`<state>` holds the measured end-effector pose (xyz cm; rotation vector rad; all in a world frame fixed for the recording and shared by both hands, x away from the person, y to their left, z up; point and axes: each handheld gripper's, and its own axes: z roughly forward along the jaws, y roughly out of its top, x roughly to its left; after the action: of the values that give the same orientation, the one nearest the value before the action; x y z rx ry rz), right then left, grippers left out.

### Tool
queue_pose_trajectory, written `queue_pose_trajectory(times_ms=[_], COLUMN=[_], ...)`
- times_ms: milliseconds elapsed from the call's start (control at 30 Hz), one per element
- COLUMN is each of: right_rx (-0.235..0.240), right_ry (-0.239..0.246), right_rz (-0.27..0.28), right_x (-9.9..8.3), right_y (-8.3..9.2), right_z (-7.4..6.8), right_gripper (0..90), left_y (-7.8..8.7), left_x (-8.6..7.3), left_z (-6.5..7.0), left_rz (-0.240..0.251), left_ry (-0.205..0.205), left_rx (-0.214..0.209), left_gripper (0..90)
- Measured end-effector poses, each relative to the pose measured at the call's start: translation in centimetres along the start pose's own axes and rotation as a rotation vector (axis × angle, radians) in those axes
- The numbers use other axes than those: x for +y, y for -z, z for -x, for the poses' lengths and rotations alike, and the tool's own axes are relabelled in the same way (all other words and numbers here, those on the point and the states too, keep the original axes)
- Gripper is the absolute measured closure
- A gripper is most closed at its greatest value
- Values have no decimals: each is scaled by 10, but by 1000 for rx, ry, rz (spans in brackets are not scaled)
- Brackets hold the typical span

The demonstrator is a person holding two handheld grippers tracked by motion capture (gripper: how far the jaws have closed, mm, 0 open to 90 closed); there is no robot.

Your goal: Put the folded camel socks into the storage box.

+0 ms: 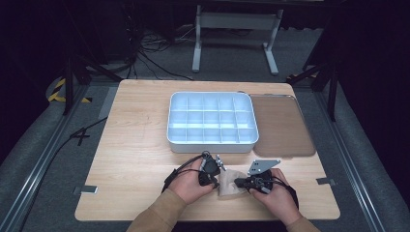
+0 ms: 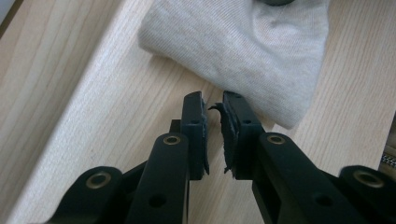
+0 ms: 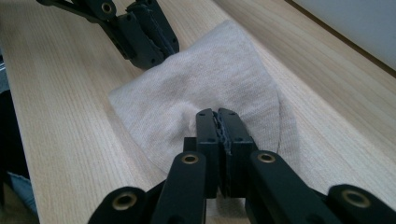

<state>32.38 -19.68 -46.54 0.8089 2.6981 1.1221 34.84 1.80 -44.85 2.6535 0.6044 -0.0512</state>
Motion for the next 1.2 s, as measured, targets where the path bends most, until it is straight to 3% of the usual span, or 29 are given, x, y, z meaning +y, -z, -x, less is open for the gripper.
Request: queue_pose_trajectory(times_ms=[433, 467, 833, 1100, 1200], right_rx=[-5, -9, -20, -37, -31], right_ry=[-8, -8, -2, 5, 1], right_rz=[16, 15, 17, 10, 1], right_x=[-3, -3, -4, -2, 0], right_y=[0, 0, 1, 0, 4], right_z=[-1, -2, -4, -7, -6], right_gripper=[879, 878, 878, 871, 830], left_y=[6, 7, 7, 6, 8], left_x=[13, 13, 26, 27, 26], left_z=[7, 9, 20, 21, 20], left_rz=[73, 78, 124, 123, 126], left_ry=[-64, -55, -138, -134, -134], left_rx=[-4, -7, -20, -20, -19], left_gripper=[800, 800, 768, 772, 775])
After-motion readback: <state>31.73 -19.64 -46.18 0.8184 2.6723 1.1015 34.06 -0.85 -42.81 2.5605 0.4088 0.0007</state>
